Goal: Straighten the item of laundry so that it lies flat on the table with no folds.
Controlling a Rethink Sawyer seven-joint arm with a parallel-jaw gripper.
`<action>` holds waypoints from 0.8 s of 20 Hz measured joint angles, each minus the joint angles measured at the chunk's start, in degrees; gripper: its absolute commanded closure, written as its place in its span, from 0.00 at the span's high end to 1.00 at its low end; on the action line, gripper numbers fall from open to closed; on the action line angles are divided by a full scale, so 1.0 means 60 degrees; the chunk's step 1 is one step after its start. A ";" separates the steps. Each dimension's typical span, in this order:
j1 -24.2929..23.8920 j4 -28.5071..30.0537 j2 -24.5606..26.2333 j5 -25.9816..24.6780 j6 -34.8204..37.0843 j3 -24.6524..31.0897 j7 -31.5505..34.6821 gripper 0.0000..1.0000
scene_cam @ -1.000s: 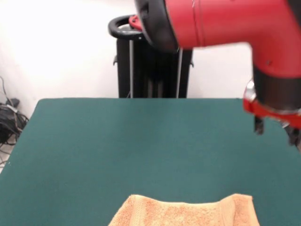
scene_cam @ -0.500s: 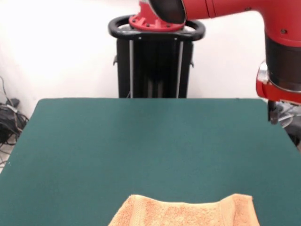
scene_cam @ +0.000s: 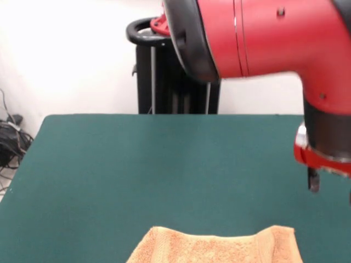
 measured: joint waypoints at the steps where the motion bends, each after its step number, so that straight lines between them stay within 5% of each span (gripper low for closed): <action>1: 0.0015 -0.0050 0.0128 -0.0005 -0.0062 0.0000 0.0000 1.00; 16: 0.0225 -0.1056 0.1727 -0.0071 0.0014 0.0003 0.0000 1.00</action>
